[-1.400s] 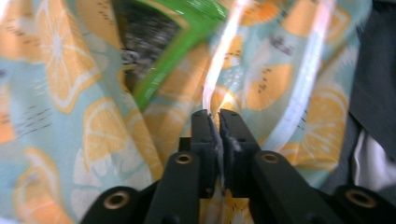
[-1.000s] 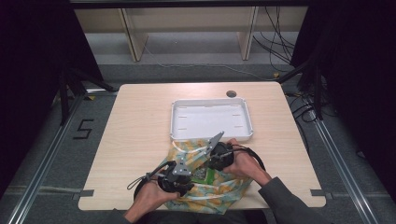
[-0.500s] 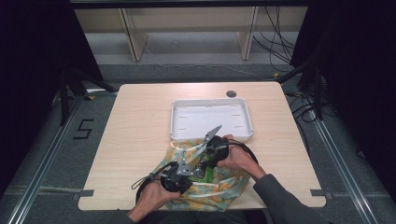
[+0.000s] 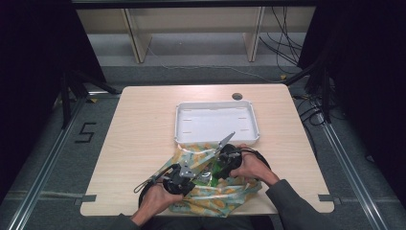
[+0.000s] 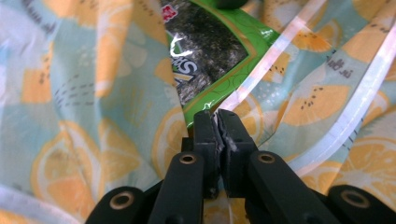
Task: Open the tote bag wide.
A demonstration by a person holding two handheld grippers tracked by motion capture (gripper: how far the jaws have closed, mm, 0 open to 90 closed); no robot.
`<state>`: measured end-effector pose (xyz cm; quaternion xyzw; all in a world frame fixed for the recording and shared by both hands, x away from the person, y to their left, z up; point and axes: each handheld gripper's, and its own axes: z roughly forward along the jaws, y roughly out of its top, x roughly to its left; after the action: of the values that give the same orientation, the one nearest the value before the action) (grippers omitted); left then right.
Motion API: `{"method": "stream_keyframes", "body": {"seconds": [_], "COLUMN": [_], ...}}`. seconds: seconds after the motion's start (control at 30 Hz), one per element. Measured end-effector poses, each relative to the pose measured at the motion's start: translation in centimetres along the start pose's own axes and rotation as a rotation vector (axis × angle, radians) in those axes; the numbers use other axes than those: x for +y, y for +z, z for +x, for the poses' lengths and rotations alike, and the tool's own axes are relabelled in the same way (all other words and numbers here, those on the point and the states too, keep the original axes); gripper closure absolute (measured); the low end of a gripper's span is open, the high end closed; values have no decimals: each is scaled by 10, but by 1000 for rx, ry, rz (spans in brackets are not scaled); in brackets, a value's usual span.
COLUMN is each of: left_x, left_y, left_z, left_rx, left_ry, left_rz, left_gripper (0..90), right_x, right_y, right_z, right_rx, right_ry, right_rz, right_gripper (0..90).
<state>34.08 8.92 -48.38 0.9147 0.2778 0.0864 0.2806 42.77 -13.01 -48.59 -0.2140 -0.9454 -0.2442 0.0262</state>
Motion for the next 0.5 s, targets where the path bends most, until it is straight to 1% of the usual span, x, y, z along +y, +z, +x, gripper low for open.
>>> {"method": "stream_keyframes", "body": {"seconds": [0.03, 0.07, 0.1, 0.13, 0.17, 0.2, 0.23, 0.27, 0.3, 0.33, 0.37, 0.4, 0.43, 0.47, 0.5], "left_x": [0, 0, 0, 0, 0, -1, -1, -1, -1, -1, -1, 0, 0, 0, 0], "left_y": [0, 0, 0, 0, 0, 1, 1, 1, 2, 2, 2, 1, 3, 3, 3], "left_z": [0, 2, 2, 3, 4, 4, 6, 8, 9, 10, 12, 13, 13, 13, 14], "left_rx": [3, 13, 4, 3, 9, 13, 18, 21, 23, 31, 29, 22, 35, 36, 39], "left_ry": [-7, 10, -4, 6, 4, -10, -3, -2, -14, -14, -5, -14, -6, -9, 0], "left_rz": [-5, -3, -1, 6, 5, 1, 4, 8, 4, -2, 7, 18, 1, 1, 3], "left_gripper": [867, 871, 874, 877, 878, 879, 879, 879, 879, 879, 879, 879, 878, 878, 878], "right_x": [-5, -7, -9, -11, -14, -15, -17, -18, -19, -21, -22, -23, -23, -24, -24], "right_y": [0, -1, -2, -3, -5, -6, -6, -6, -7, -7, -7, -7, -8, -7, -8], "right_z": [2, 4, 5, 7, 8, 10, 12, 14, 17, 21, 26, 29, 32, 35, 36], "right_rx": [6, 13, 16, 18, 6, 17, 18, 22, 26, 22, 28, 30, 32, 25, 27], "right_ry": [19, 24, 25, 21, 26, 36, 41, 29, 18, 15, 8, 12, 10, 14, 7], "right_rz": [6, 5, 13, 12, 18, 20, 25, 30, 37, 40, 44, 45, 52, 54, 54], "right_gripper": [438, 452, 471, 485, 526, 540, 553, 575, 576, 572, 550, 537, 519, 508, 504]}}
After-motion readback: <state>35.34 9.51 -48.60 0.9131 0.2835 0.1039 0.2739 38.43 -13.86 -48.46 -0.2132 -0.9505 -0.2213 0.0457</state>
